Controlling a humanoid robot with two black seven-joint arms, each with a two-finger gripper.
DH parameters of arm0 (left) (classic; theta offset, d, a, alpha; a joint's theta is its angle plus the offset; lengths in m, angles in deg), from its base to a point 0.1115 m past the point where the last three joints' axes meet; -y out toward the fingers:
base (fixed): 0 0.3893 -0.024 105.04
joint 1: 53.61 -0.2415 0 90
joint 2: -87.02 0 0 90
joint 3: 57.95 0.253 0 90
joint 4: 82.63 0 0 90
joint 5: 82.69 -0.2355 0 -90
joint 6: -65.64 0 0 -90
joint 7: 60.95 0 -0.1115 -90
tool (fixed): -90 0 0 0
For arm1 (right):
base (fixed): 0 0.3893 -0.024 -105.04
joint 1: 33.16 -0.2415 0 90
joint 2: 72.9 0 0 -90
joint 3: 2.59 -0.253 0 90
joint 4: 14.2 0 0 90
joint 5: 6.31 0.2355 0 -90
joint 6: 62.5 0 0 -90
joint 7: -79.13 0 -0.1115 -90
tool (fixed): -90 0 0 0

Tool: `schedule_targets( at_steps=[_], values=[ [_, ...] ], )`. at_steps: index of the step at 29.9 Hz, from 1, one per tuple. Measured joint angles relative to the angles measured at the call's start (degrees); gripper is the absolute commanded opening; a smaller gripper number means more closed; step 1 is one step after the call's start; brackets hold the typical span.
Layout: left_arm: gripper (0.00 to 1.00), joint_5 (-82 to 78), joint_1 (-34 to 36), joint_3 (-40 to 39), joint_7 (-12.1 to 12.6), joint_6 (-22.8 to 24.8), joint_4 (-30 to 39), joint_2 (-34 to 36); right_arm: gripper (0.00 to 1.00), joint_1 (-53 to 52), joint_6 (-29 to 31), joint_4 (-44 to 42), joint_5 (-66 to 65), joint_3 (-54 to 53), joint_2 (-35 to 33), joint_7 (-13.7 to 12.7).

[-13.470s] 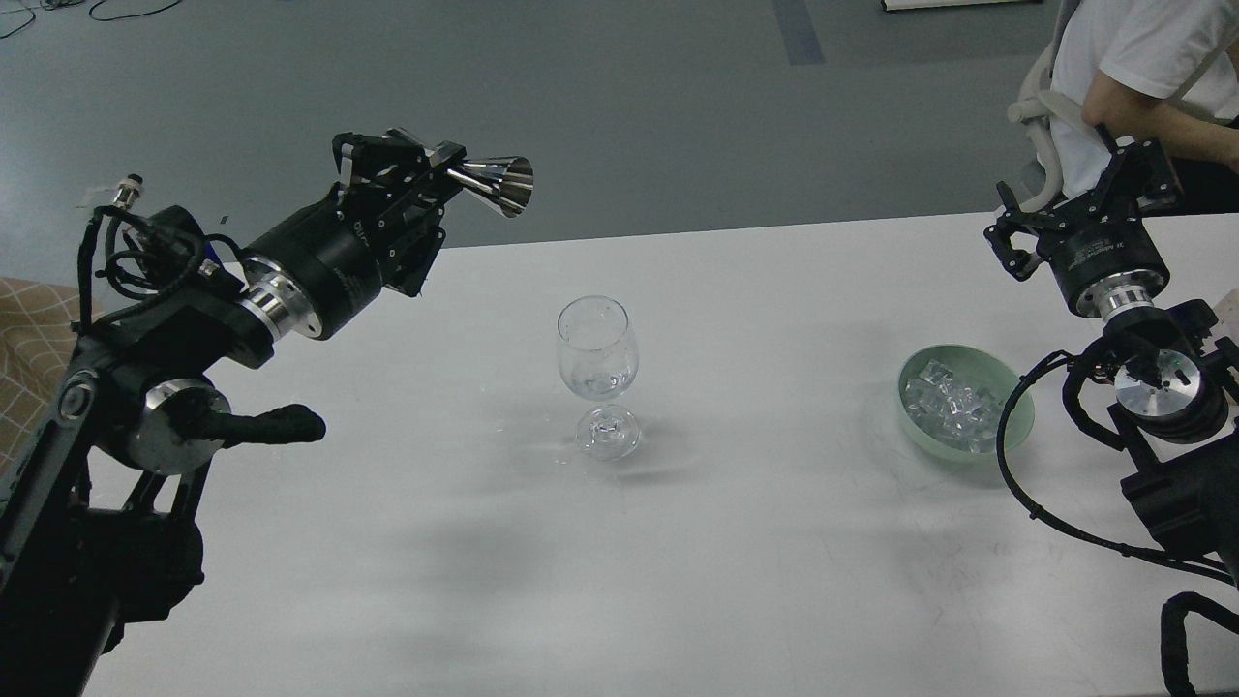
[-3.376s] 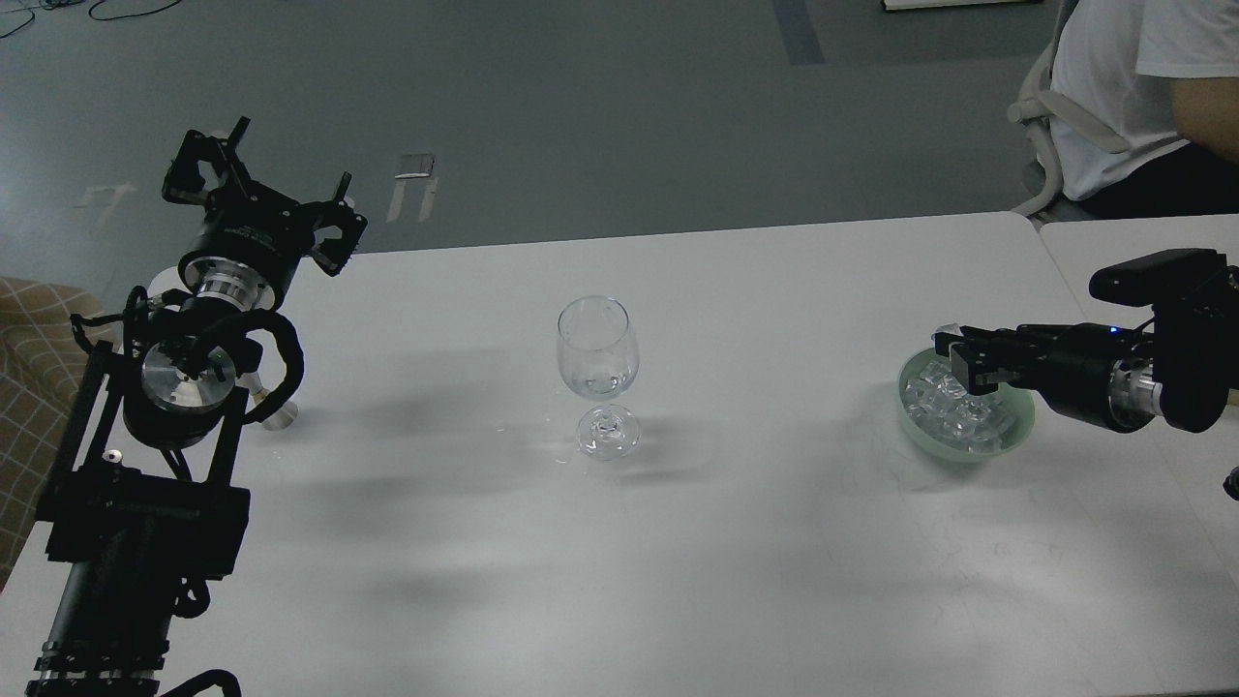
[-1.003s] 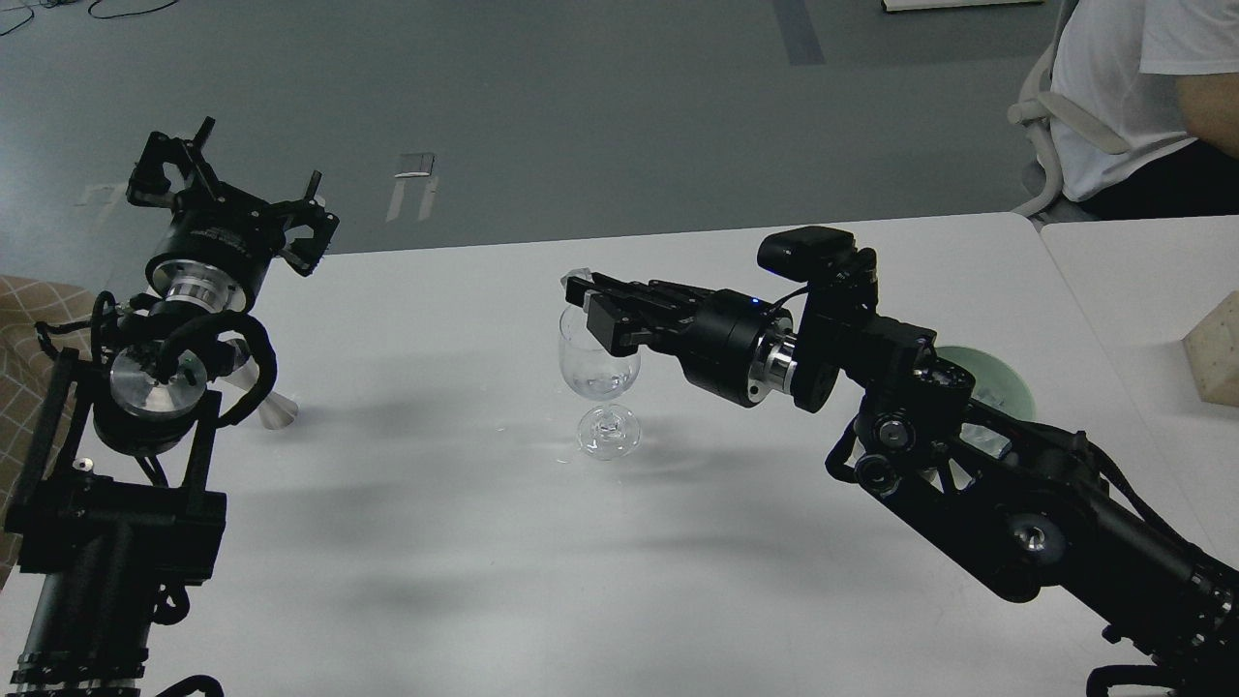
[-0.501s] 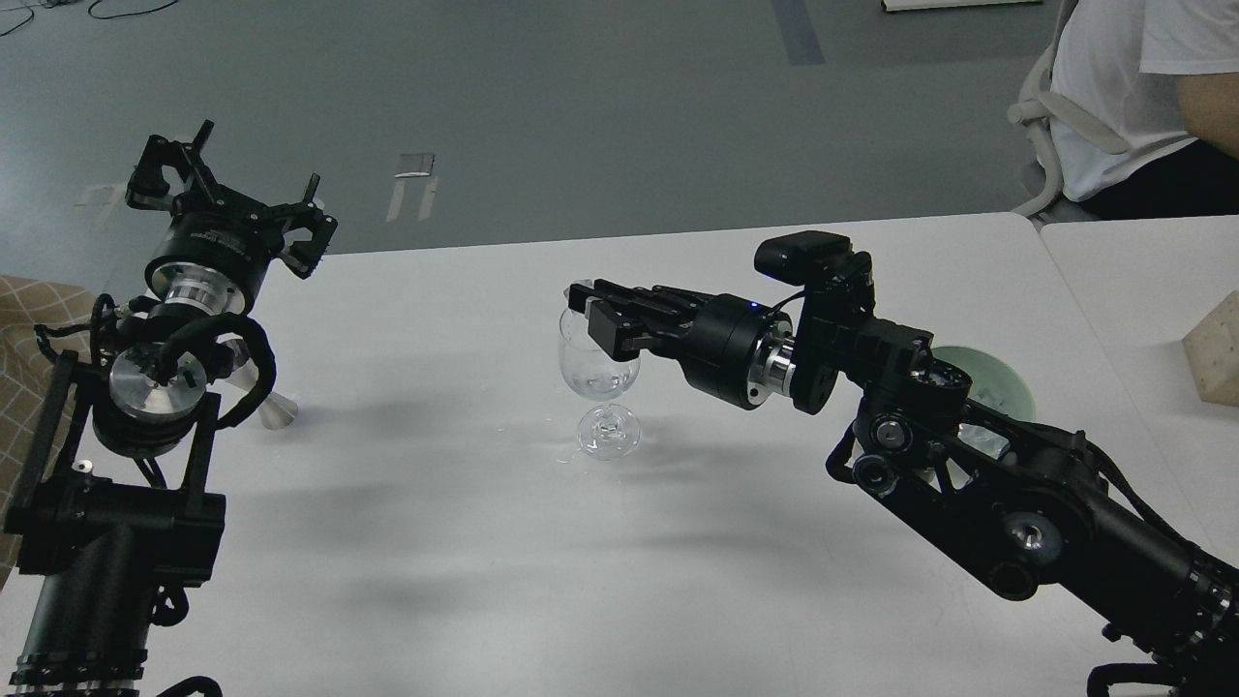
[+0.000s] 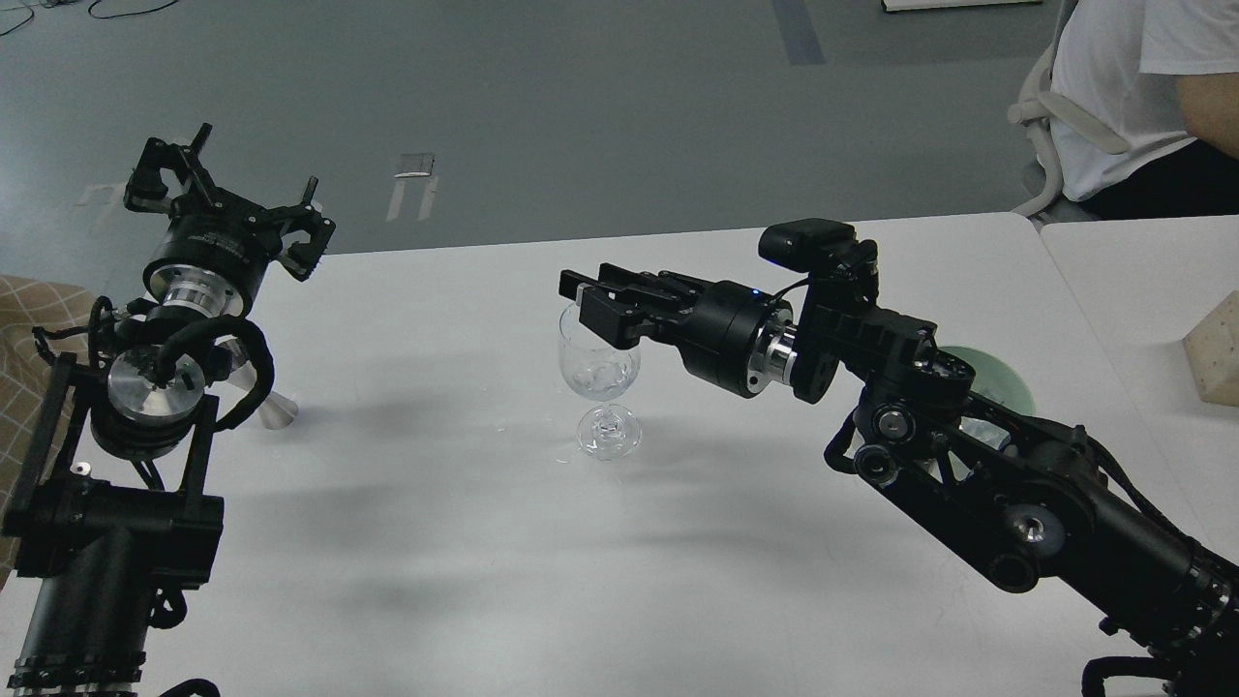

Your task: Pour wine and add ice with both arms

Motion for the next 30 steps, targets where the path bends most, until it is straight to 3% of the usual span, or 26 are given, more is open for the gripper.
schedule_targets(
  at_steps=[2,3,10,18,30],
  values=[
    [0.98,0.00,-0.05,0.00,0.00,0.00,0.08,0.00,0.94,-0.34,-0.16,0.04,0.21,-1.86,0.06,-0.05],
    [0.98,0.00,-0.06,0.00,0.01,0.00,0.10,0.00,0.97,-0.41,-0.27,0.05,0.33,-3.14,0.16,-0.06],
    [0.98,0.00,-0.08,0.07,0.01,0.00,0.10,0.11,0.98,-0.28,-2.53,-0.74,1.07,-15.25,5.44,-0.07],
    [0.98,0.00,-0.16,0.18,0.01,0.00,0.09,0.11,1.00,-0.34,-3.07,-3.83,10.99,-24.47,5.86,-0.07],
    [0.98,-0.15,-0.93,0.23,-0.01,0.00,-0.13,-0.10,1.00,2.46,-6.82,-11.83,50.03,-33.93,5.63,0.39]
  ],
)
